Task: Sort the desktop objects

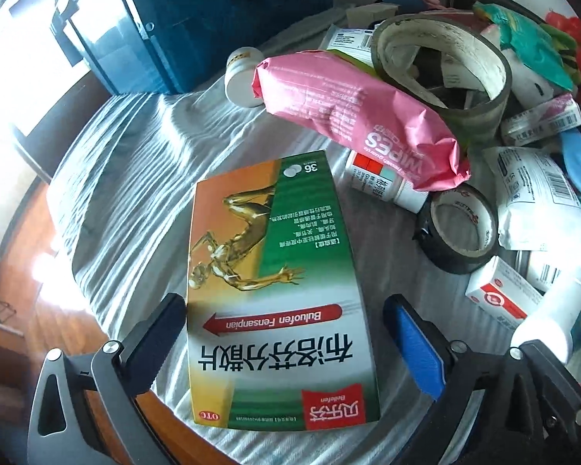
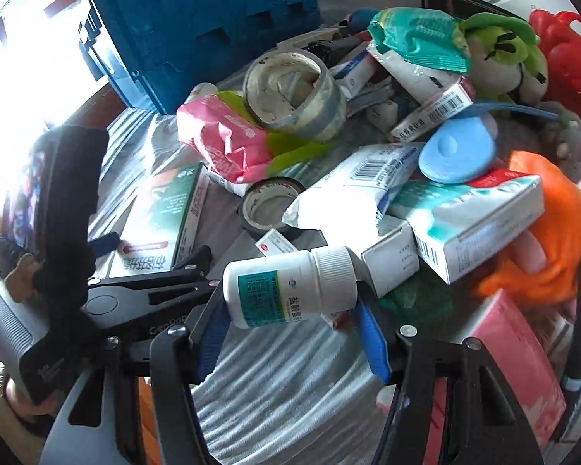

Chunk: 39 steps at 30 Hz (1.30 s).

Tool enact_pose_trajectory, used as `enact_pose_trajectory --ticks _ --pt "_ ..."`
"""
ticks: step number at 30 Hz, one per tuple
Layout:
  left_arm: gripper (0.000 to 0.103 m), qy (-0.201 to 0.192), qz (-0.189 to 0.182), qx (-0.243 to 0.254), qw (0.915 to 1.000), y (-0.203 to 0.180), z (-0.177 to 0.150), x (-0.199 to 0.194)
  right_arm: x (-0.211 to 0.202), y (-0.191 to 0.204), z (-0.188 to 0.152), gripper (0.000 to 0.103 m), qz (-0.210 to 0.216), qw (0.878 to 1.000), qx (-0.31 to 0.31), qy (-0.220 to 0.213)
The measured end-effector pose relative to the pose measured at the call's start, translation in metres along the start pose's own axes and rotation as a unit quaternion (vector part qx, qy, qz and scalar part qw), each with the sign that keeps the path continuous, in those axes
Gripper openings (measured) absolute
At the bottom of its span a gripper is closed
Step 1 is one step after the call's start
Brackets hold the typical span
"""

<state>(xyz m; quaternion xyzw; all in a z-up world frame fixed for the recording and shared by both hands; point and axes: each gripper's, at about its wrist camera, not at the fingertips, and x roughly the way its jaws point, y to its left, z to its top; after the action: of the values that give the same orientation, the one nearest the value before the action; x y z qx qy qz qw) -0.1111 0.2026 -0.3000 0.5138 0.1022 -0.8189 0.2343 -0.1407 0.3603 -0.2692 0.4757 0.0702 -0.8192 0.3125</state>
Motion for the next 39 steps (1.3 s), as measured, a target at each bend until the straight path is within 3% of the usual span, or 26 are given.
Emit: enact_pose_trajectory --ticks 2,4,11,21,39 --pt "0.1 0.019 -0.036 -0.031 0.9987 0.016 -0.002 0.005 0.002 0.002 0.003 0.06 0.006 1.0 -0.009 0.001" --pt "0.088 0.004 -0.032 -0.029 0.9991 0.019 -0.005 0.001 0.004 0.004 0.005 0.06 0.009 1.0 -0.015 0.001" --pt "0.087 -0.011 -0.02 -0.011 0.9997 0.014 -0.014 -0.007 0.001 0.011 0.009 0.06 0.003 1.0 -0.018 -0.001" --pt "0.087 -0.09 -0.018 0.011 0.9957 0.037 0.013 -0.079 -0.034 0.033 0.026 0.06 -0.02 0.998 -0.02 -0.047" --pt "0.087 -0.196 -0.044 0.001 0.9796 0.169 0.054 -0.186 -0.121 0.176 0.096 0.06 -0.061 0.981 -0.059 -0.172"
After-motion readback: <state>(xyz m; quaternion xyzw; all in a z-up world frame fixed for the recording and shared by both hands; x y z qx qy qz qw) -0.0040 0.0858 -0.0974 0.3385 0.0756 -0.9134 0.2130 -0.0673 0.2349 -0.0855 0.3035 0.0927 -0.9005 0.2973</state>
